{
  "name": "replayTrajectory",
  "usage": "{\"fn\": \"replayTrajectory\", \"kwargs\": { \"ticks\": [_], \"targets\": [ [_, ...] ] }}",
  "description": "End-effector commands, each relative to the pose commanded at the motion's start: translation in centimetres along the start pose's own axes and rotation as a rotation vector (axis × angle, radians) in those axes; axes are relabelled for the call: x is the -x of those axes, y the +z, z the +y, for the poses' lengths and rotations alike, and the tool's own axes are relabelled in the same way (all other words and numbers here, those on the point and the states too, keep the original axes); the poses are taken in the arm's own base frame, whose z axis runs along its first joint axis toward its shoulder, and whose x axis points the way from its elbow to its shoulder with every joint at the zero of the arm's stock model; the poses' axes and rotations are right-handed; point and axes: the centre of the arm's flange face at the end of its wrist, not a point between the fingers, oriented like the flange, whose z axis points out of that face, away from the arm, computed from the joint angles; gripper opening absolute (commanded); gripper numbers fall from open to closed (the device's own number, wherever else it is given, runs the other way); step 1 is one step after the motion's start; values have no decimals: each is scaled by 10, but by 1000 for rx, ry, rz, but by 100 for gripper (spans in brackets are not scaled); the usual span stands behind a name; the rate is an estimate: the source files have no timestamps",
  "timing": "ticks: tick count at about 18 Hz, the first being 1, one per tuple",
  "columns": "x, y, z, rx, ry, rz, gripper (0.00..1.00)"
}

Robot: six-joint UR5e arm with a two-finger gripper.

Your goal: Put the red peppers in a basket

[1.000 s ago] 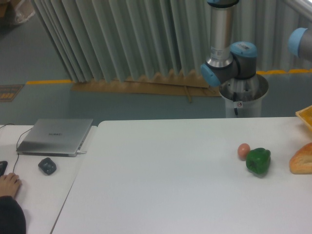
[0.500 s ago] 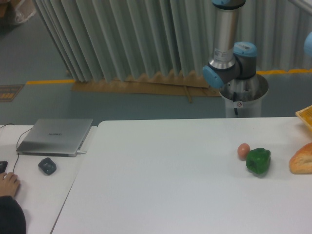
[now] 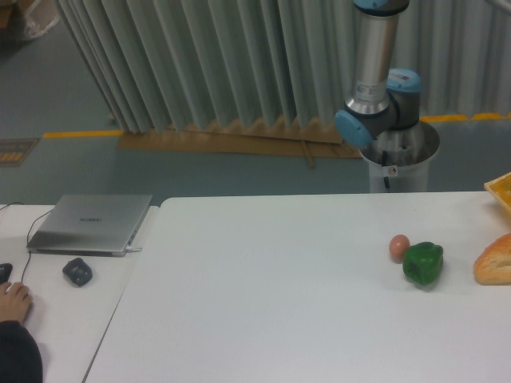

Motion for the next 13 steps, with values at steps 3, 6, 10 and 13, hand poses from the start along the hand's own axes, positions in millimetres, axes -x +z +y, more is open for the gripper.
{"fn": "replayTrajectory", "kwargs": {
  "ticks": [3, 6, 10, 13],
  "targets": [
    [1, 0, -1, -11, -8, -10, 100],
    [4, 0, -4, -40, -49, -36, 100],
    [24, -1, -37, -154, -291, -99, 100],
    [42, -14, -66, -144, -320, -105, 100]
  ]
}}
